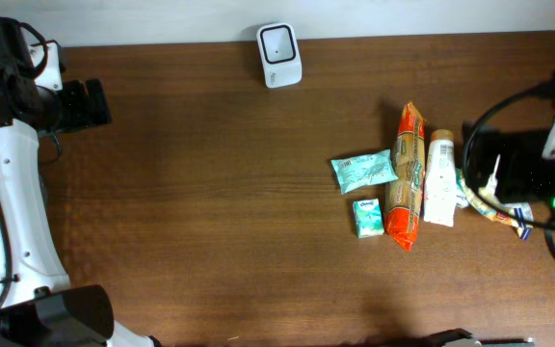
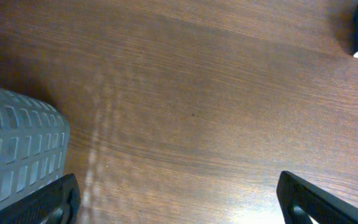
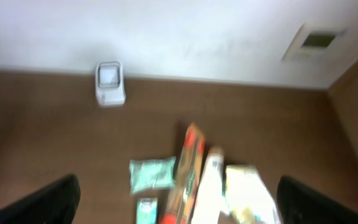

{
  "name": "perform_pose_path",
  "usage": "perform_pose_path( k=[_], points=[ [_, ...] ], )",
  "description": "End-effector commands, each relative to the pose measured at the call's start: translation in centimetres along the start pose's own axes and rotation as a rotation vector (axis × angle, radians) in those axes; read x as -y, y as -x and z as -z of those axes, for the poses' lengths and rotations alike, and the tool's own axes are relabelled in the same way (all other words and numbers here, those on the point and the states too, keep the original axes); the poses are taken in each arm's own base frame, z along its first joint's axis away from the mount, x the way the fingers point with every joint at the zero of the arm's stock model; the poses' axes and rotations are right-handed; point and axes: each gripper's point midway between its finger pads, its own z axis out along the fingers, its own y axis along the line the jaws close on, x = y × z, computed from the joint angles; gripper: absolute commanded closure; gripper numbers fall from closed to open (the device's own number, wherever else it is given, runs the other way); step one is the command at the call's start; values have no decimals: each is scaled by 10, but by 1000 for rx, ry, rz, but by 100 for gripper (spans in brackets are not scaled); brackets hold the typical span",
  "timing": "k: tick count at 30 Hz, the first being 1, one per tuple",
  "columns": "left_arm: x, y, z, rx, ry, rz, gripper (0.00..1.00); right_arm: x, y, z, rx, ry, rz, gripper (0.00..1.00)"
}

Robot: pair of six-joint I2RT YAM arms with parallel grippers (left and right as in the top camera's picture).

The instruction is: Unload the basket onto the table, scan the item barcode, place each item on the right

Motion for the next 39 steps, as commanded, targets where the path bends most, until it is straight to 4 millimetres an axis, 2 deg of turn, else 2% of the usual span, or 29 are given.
perform_pose_path(
  k=[1, 3, 6, 7, 11, 12, 13, 17, 18, 23, 27, 30, 33, 39],
  points=[
    [-2, 1, 3, 8, 2, -5, 1, 13, -2, -12, 48, -59, -21, 1],
    [-1, 1, 3, 8, 1, -5, 1, 15, -6, -29, 107, -67, -33, 1],
    [-1, 1, 3, 8, 1, -5, 1, 14, -22, -54, 220, -71, -22, 1],
    [-2, 1, 3, 7, 2, -5, 1, 13, -33, -63, 278, -71, -27, 2],
    [-2, 1, 3, 8, 2, -5, 1, 5, -80, -91, 475, -15, -41, 2],
    [-2, 1, 3, 7, 2, -5, 1, 4, -103, -98, 548, 5, -41, 1],
    [-2, 1, 3, 8, 2, -5, 1, 4, -113, -99, 575, 6, -41, 1],
    [-2, 1, 3, 8, 2, -5, 1, 3, -181, -109, 656, 3, -46, 1],
    [-2, 1, 3, 8, 2, -5, 1, 3, -189, -110, 662, 2, -46, 1],
    [-1, 1, 3, 7, 1, -5, 1, 2, -218, -121, 675, 6, -57, 1],
    [-2, 1, 3, 7, 2, -5, 1, 2, -226, -123, 698, 6, -58, 1],
    [-2, 1, 3, 8, 2, -5, 1, 1, -239, -132, 635, 7, -55, 1],
    [-1, 1, 3, 7, 1, -5, 1, -14, -282, -157, 433, 88, -31, 1],
    [-2, 1, 3, 8, 2, -5, 1, -16, -280, -156, 442, 98, -31, 1]
  ],
)
